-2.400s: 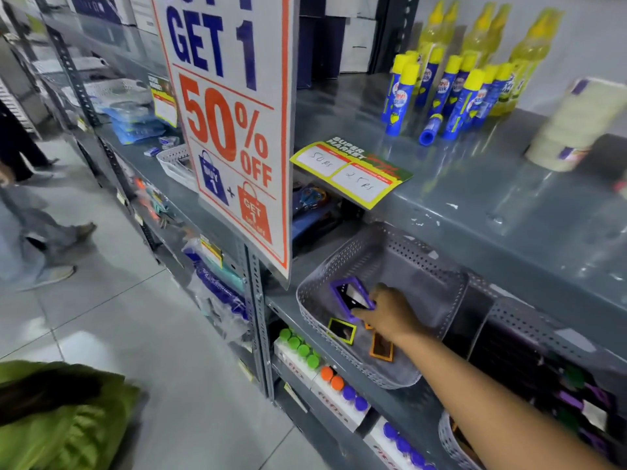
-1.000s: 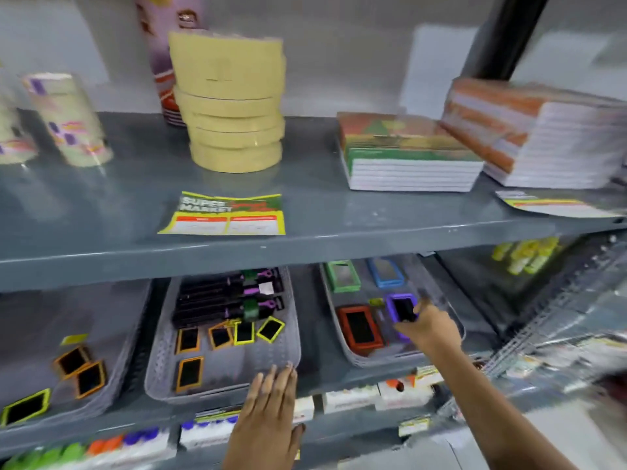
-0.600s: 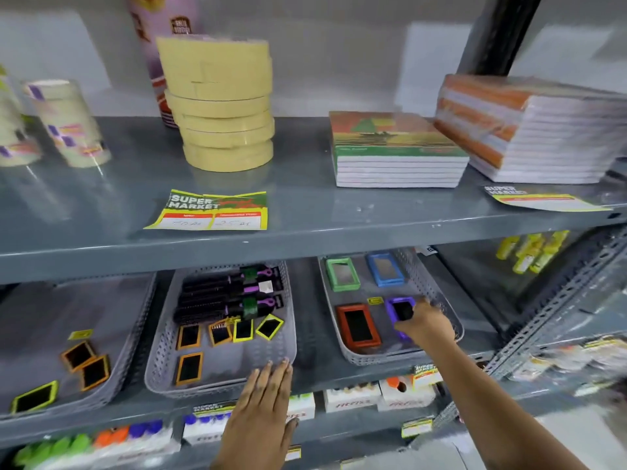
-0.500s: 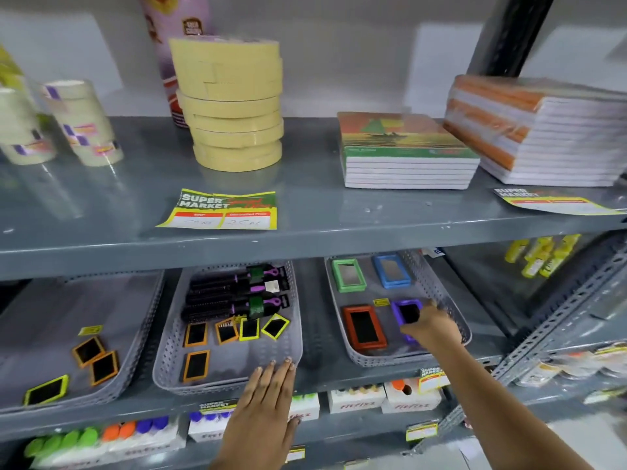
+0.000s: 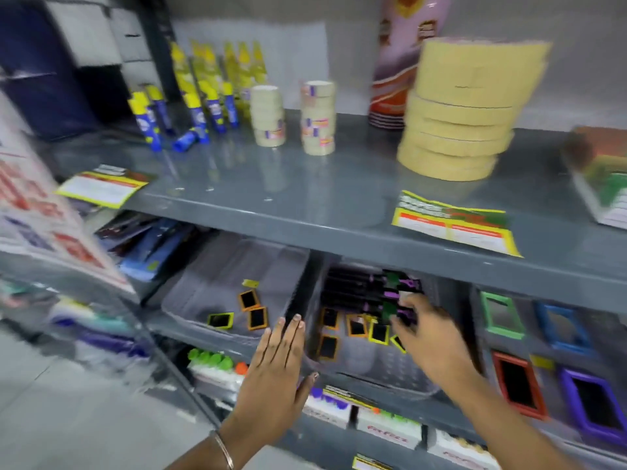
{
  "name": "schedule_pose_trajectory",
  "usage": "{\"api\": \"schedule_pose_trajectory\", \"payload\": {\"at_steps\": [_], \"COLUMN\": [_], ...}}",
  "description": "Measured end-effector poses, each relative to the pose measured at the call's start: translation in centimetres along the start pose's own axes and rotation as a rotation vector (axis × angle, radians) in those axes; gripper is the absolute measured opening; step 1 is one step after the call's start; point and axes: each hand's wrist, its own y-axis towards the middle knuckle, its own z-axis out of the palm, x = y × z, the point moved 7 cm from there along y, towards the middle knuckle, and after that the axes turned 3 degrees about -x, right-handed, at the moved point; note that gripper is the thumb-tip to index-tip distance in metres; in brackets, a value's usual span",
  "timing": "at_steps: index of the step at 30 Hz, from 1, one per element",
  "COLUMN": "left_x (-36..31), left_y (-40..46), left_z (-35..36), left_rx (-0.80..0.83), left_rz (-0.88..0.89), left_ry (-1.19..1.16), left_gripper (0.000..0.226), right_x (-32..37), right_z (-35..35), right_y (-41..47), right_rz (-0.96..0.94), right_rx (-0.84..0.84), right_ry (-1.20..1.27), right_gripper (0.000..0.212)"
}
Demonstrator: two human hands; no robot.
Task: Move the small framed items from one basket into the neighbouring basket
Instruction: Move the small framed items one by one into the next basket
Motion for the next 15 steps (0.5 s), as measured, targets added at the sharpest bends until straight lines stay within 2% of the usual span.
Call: {"api": "schedule_pose_trajectory", "payload": {"at_steps": [5, 8, 11, 14, 15], "left_x": [6.2, 8.5, 9.7, 10.1, 10.1], "left_y": [-1.8, -2.6, -2.8, -2.7, -2.6], "left_z": [0.8, 1.8, 2.2, 2.2, 2.2], "left_rx": [0.046, 0.092, 0.137, 0.163, 0.163], "left_rz": [-0.101, -0.146, -0.184, -0.173, -0.171], "left_ry": [-0.014, 0.014, 0.044, 0.064, 0.075], "left_gripper": [0.08, 0.076, 0.074, 0.072, 0.072], "right_x": [11.0, 16.3, 20.3, 22.4, 22.5], "right_z": [9.3, 14.5, 19.0, 23.5, 24.6], "right_y": [2.0, 3.2, 4.3, 4.7, 4.9], "right_rz": [-0.169, -0.208, -0.236, -0.28, -0.275], "right_rx": [0.223, 0.332, 0.409, 0.55, 0.573], "right_ry": [0.18, 0.185, 0.087, -0.165, -0.217], "right_gripper": [0.023, 0.019, 0.004, 0.004, 0.01]}}
